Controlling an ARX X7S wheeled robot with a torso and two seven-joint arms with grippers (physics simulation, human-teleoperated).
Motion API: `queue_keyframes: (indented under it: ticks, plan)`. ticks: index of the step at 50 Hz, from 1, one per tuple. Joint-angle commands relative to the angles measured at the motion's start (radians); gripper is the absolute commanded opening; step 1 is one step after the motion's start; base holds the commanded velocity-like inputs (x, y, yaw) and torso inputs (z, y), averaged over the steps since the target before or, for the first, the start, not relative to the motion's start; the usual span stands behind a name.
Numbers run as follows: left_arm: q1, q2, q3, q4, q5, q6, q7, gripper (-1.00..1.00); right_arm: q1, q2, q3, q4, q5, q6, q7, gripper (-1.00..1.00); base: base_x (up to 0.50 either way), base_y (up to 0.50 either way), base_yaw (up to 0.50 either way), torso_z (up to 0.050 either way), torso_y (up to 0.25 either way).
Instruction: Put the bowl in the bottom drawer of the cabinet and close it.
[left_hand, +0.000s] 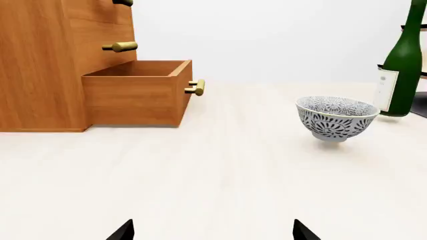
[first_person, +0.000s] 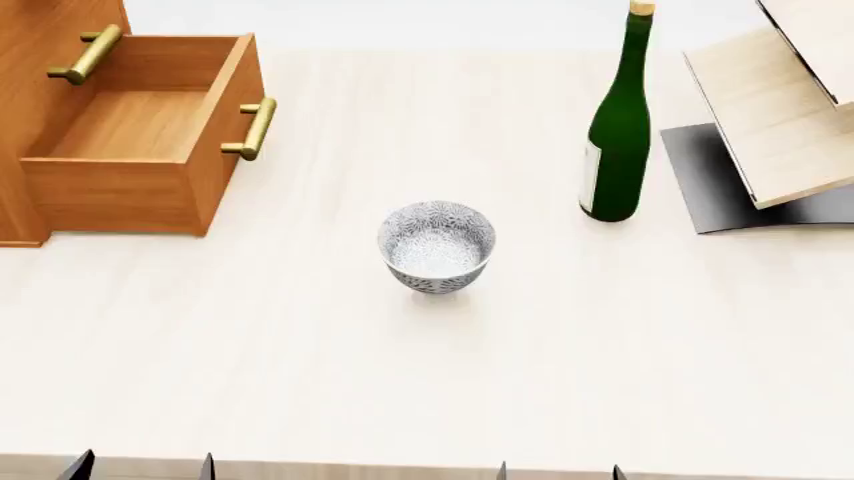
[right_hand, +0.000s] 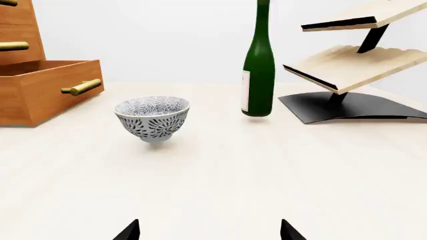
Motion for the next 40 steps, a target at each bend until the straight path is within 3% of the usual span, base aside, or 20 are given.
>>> queue_keyframes:
  ticks: [1, 15, 16, 21, 24, 30, 40]
  plan:
    - [-0.008, -0.016, 0.024, -0.008, 0.003, -0.021, -0.027, 1.00, 0.009, 0.014, -0.010, -0.025, 0.049, 0.053, 0.008, 1.00, 0.00, 0.00, 0.00, 0.000, 0.000]
    - [-0.003, -0.065, 0.107, 0.021, 0.033, -0.028, -0.072, 1.00, 0.020, 0.057, -0.047, -0.046, 0.125, 0.127, 0.031, 1.00, 0.00, 0.00, 0.00, 0.000, 0.000]
    - [0.017, -0.059, 0.097, 0.088, 0.044, -0.103, -0.098, 1.00, 0.019, 0.058, -0.047, -0.065, 0.136, 0.158, 0.034, 1.00, 0.00, 0.00, 0.00, 0.000, 0.000]
    - [0.168, -0.096, 0.128, 0.358, 0.076, -0.153, -0.091, 1.00, 0.027, 0.064, -0.042, -0.128, 0.168, 0.259, 0.061, 1.00, 0.00, 0.00, 0.00, 0.000, 0.000]
    - [0.263, -0.107, 0.136, 0.470, 0.088, -0.168, -0.102, 1.00, 0.050, 0.074, -0.030, -0.216, 0.199, 0.346, 0.079, 1.00, 0.00, 0.00, 0.00, 0.000, 0.000]
    - [0.354, -0.111, 0.125, 0.440, 0.087, -0.067, -0.156, 1.00, 0.149, 0.111, -0.006, -0.453, 0.257, 0.630, 0.150, 1.00, 0.00, 0.00, 0.00, 0.000, 0.000]
    - [0.355, -0.125, 0.135, 0.349, 0.074, -0.008, -0.176, 1.00, 0.397, 0.125, 0.097, -0.706, 0.411, 0.995, 0.228, 1.00, 0.00, 0.00, 0.00, 0.000, 0.000]
